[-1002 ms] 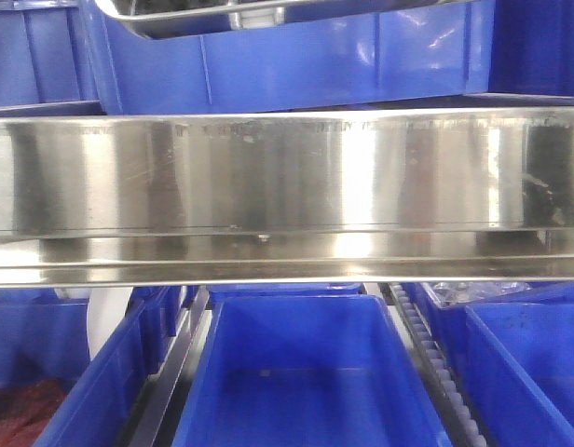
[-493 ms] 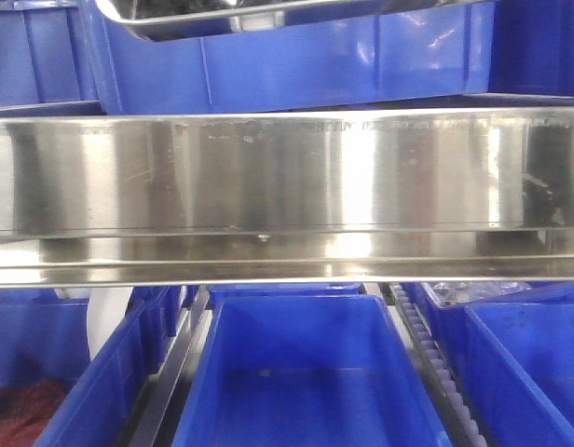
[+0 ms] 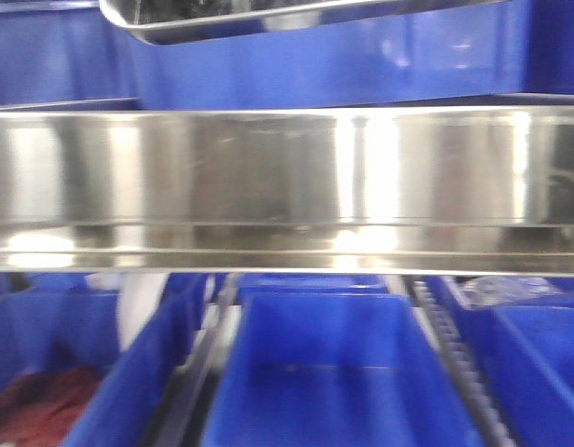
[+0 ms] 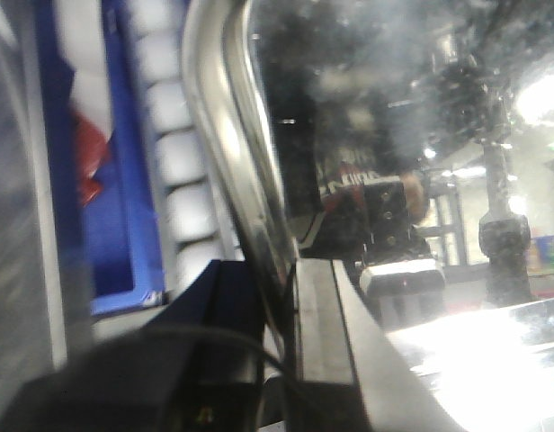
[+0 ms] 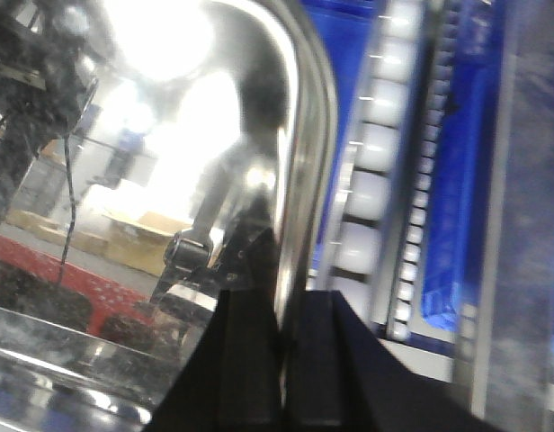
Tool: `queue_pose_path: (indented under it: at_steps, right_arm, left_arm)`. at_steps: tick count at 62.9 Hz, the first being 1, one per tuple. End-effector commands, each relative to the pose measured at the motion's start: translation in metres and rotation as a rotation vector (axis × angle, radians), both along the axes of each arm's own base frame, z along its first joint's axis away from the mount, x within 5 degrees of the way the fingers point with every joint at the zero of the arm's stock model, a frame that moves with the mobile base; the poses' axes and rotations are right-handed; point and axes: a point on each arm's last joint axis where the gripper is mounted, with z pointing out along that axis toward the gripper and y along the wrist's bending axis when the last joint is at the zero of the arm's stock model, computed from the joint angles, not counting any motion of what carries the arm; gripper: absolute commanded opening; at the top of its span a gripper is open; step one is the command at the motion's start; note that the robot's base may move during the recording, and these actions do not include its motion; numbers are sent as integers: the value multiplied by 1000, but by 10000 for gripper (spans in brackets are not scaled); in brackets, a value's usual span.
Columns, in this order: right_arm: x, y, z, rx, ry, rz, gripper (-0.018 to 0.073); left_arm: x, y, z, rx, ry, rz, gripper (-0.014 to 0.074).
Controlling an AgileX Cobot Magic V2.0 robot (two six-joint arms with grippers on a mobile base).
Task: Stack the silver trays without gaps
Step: 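Hold the tray raised in both grippers and pull it back, then turn the base away from the shelf while holding the tray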
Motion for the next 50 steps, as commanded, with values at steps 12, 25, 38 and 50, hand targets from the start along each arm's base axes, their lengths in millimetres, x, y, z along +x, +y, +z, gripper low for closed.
queue_pose_path:
  at_steps: [12,25,38,50]
  right_arm:
    - [-12,-4,20,39,-64,26,57]
    - [-12,-4,20,39,-64,26,57]
    - [-12,-4,20,39,-64,26,57]
    - [-12,-4,20,39,-64,26,57]
  left_arm:
    - [-15,4,16,-9,-13,-44,-48]
    - [-15,4,16,-9,-13,-44,-48]
    - [-15,4,16,-9,-13,-44,-48]
    - [-15,4,16,-9,-13,-44,-48]
